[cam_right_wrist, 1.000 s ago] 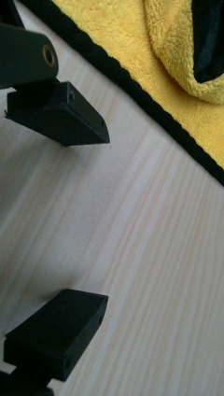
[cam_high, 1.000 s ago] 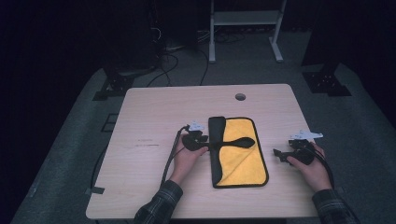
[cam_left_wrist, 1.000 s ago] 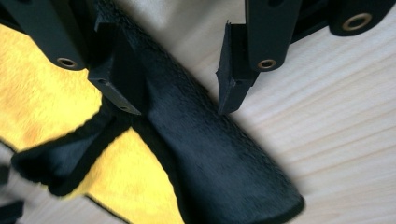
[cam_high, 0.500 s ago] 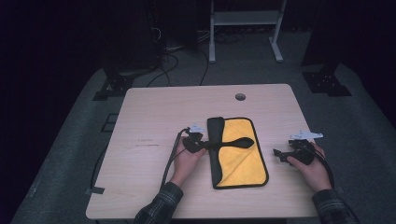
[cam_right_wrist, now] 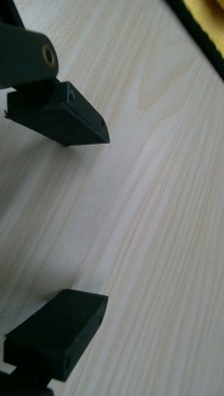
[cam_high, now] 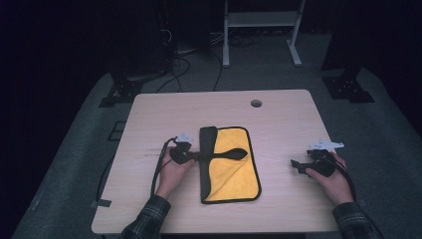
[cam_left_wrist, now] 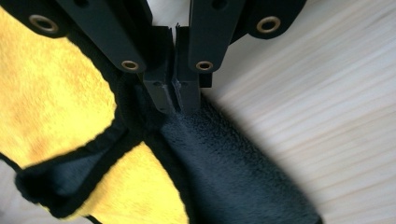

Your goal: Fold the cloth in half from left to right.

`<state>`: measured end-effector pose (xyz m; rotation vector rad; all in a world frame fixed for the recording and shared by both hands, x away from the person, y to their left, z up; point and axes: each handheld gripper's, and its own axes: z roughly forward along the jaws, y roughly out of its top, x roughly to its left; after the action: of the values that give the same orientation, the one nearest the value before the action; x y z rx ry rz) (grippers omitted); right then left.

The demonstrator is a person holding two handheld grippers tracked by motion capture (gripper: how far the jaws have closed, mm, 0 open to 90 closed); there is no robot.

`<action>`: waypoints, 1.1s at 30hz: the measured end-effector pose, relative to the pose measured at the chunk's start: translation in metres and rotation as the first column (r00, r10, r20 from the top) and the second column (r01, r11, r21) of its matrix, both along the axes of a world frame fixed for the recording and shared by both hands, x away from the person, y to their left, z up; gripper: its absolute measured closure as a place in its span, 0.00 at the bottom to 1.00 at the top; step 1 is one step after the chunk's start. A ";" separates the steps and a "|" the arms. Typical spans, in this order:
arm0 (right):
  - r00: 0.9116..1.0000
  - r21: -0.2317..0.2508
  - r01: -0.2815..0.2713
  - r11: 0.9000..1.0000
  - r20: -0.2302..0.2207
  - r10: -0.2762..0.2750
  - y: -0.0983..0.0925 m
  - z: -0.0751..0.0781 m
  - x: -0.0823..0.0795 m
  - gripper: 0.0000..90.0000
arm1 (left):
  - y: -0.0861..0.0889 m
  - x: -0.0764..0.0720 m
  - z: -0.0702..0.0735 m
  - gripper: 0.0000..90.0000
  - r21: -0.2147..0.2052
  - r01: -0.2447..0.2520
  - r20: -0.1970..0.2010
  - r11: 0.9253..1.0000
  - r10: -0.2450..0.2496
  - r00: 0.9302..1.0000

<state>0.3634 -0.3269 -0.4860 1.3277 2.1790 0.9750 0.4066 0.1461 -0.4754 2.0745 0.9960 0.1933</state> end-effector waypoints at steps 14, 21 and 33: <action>0.999 -0.001 -0.038 0.999 0.005 0.038 0.009 0.006 0.000 0.47 | 0.022 -0.005 0.006 0.48 0.065 -0.010 0.071 0.998 0.005 0.997; 0.997 0.047 -0.078 0.996 0.017 0.078 0.024 0.017 0.004 0.53 | 0.039 -0.020 0.008 0.30 0.130 -0.030 0.075 0.991 0.020 0.997; 0.975 0.065 -0.219 0.973 0.045 0.217 0.077 0.041 0.019 0.57 | 0.077 -0.052 -0.001 0.15 0.154 0.017 0.083 0.988 -0.030 0.996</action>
<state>0.3819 -0.2496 -0.4446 1.1054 2.3171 1.1574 0.3544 0.2227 -0.4760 2.1964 0.9297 0.3524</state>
